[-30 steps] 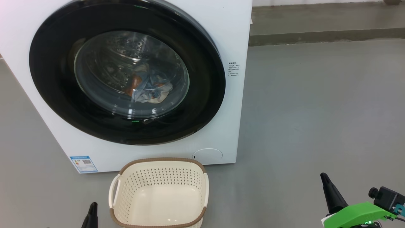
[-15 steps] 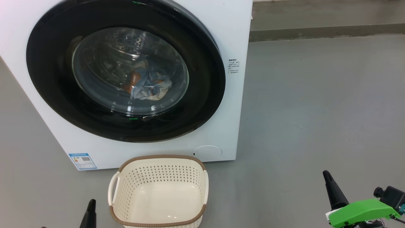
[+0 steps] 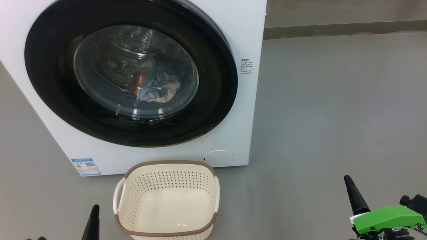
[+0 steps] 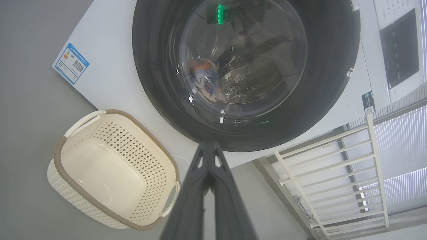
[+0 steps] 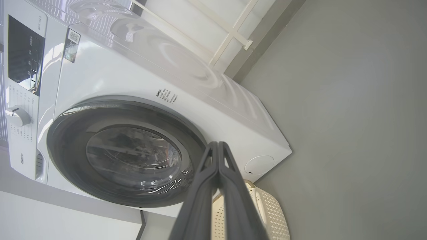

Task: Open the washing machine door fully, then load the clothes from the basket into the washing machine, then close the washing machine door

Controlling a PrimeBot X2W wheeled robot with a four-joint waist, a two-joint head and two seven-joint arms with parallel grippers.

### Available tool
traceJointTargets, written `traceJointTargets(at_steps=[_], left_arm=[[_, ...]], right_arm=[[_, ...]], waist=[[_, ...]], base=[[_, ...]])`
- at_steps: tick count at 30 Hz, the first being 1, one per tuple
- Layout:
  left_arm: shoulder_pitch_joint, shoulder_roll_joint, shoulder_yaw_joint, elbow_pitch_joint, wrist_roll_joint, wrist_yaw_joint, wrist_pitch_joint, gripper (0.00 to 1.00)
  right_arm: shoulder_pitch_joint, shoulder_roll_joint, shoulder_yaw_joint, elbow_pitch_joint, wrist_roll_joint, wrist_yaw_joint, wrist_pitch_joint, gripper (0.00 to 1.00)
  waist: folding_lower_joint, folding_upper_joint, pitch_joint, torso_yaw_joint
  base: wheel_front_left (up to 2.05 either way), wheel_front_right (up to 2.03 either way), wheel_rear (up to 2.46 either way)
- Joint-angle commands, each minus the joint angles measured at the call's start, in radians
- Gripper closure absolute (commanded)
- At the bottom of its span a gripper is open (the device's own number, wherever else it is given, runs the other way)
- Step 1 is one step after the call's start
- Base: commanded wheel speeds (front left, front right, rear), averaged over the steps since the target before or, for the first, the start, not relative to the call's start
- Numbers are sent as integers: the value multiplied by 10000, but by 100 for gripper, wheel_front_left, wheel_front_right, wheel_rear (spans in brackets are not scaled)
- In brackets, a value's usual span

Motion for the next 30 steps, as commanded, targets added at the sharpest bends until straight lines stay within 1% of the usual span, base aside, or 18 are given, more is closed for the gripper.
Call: traceJointTargets(at_steps=[1,30], left_arm=[[-547,45,320,-173,-229,-104,84,100],[-934,-459,1108,-143,-2445,-330,835,100]], right_arm=[[-508,-49,-9,-328,301,-15,88,100],[-648,359,-816,-603,2724,-21,947,100]], waist=[[0,0,19,-1],[0,0,333,-13]], base=[[0,0,0],[0,0,0]])
